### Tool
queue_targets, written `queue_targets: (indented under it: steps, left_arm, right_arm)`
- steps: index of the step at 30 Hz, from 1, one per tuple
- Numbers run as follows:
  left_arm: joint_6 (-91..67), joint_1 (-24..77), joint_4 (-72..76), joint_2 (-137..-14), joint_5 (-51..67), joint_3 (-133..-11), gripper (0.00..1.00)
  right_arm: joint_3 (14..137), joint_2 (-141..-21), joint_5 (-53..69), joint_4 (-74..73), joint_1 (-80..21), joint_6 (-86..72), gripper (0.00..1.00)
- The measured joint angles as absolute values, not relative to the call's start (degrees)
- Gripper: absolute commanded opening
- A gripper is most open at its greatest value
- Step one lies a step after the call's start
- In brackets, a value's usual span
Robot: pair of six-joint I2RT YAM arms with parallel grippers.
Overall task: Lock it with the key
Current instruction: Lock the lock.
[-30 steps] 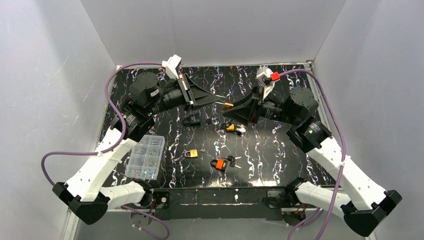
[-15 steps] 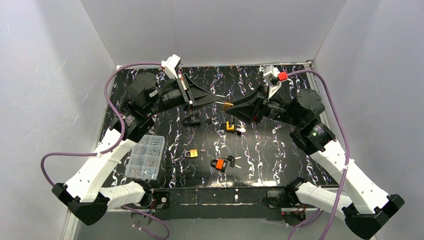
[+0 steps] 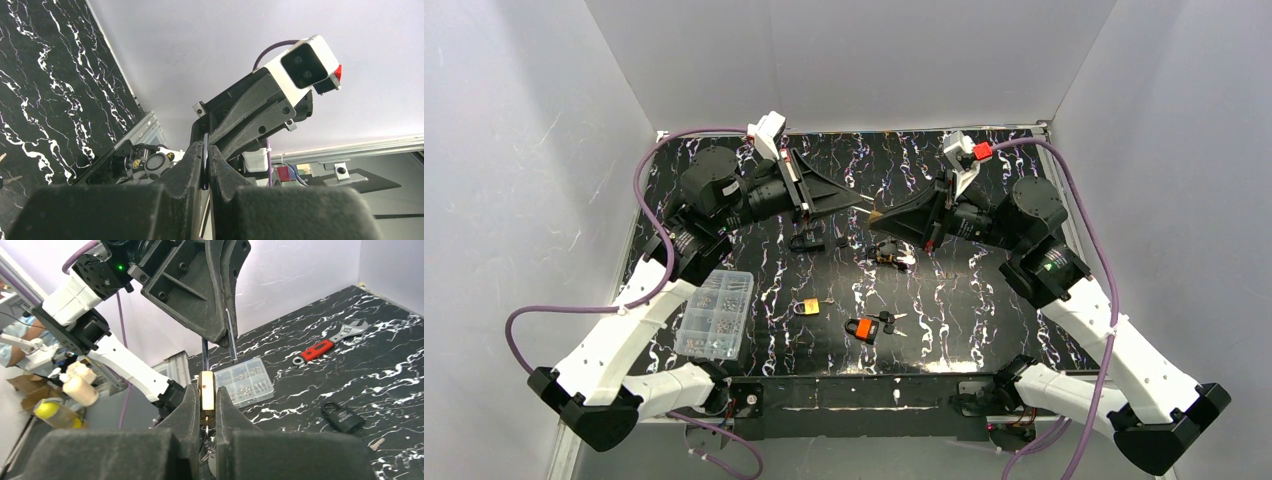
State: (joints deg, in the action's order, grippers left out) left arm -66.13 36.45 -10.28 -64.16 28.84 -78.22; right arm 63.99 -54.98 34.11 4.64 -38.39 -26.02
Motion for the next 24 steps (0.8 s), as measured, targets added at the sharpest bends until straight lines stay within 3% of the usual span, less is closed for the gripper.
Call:
queue_targets:
  steps: [4,7,14,24]
  left_arm:
    - [-65.43,36.45,-10.63,-63.75,28.97,-78.15,0.36]
    - [-63.05,36.45,-12.16,-63.2,28.58,-78.17,0.47]
    - [-46.7,36.21,-22.87,-62.43,26.96,-83.88,0.46]
    - [-23.86,36.12,-26.68,-61.73,43.09,-92.77,0.3]
  right_arm:
    - [63.99,-54.98,34.74,4.6,-38.68,-26.96,0.01]
    - [63.96,-54.96,34.65,4.03,-38.65,-27.55,0.01]
    - [64.66,-54.63,35.97,-1.1,-38.63,-29.85,0.01]
    - [70.41,-56.64,45.28,-4.49,-38.63,-37.34,0.01]
